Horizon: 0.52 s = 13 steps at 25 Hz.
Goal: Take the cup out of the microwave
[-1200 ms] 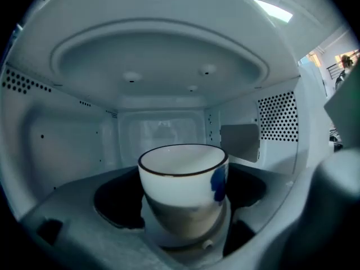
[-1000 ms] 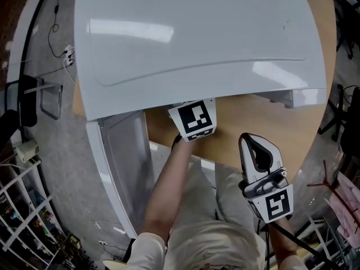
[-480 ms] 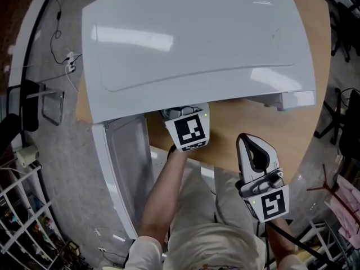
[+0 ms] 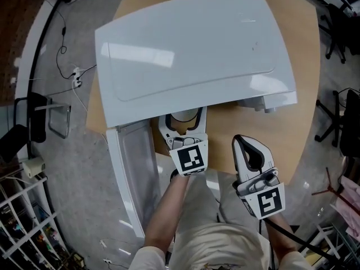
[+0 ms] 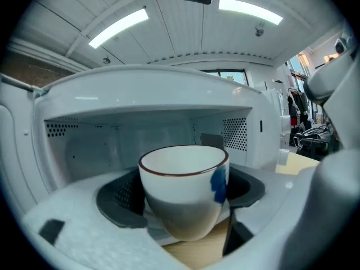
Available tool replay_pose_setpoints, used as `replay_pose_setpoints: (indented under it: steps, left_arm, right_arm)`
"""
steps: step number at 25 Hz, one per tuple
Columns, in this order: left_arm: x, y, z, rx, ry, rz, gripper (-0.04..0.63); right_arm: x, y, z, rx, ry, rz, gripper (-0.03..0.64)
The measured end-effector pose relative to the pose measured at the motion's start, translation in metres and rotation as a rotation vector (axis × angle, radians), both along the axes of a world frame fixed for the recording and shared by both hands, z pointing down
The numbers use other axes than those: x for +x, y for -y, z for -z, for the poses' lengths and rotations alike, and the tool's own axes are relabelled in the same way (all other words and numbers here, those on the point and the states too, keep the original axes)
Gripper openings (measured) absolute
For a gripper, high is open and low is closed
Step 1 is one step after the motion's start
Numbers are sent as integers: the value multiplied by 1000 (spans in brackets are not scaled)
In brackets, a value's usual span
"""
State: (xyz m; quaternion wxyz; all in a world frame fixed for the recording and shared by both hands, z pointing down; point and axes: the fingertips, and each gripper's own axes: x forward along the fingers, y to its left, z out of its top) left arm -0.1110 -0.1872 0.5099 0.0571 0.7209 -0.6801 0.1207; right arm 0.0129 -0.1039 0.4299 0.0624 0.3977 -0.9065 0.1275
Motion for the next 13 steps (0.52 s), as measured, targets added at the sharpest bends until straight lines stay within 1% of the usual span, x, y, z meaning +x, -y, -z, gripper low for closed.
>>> replay_pose_setpoints:
  steps: [2,4,7,8,10,13]
  left_arm:
    - [5,-10,5,8,-13,-2,396]
    - [9,-23,8,-6,-21,-3,396]
    - [16,-38,30,61,-81,21,396]
    - [18,-44,37,70,-101,30,396]
    - [22,-59,48,60,-134,50,396]
    - [23,-85,64,20,-174,82,396]
  right_arm:
    - [2,0,4,2,2,-1,8]
    - [5,0,7,4,5,-7,8]
    - [11,0,14,11,9,-20,6]
    - [13,0,17,13,8,-22,8]
    - [16,0,22,16,4,-25,8]
    - [20,-1,29,21,-2,-30,8]
